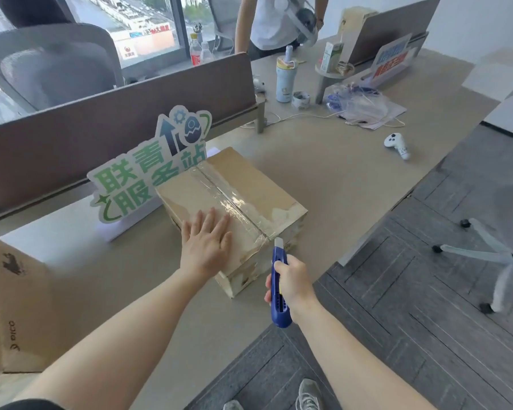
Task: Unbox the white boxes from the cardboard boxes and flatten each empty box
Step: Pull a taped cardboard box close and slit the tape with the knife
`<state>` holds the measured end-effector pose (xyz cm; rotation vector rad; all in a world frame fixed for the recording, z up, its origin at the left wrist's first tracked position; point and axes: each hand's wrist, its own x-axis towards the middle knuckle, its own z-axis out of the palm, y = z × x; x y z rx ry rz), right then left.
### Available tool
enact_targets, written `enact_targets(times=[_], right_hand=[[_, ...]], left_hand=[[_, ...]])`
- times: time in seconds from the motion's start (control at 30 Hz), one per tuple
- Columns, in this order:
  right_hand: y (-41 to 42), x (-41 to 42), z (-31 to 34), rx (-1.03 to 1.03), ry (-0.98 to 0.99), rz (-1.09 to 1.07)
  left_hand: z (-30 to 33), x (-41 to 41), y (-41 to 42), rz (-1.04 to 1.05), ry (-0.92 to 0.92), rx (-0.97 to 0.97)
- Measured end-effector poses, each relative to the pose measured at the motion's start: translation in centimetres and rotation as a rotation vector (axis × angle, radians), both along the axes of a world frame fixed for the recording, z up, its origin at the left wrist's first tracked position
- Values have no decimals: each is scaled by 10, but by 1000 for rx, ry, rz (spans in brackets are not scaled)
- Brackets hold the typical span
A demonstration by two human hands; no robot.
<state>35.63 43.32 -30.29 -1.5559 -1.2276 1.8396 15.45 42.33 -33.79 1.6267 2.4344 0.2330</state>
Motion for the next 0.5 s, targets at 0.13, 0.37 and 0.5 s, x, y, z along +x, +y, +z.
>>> enact_targets(times=[0.13,0.37,0.5], right_hand=[[-9,-13,1,-26,7,-50],[-24,-18,-3,-39,36,-52],[-31,-19,-7,-61,71,-37]], left_hand=[[-2,2,0,13,-14,34],[-4,3,0,31,-27,58],[-4,4,1,35,-30,69]])
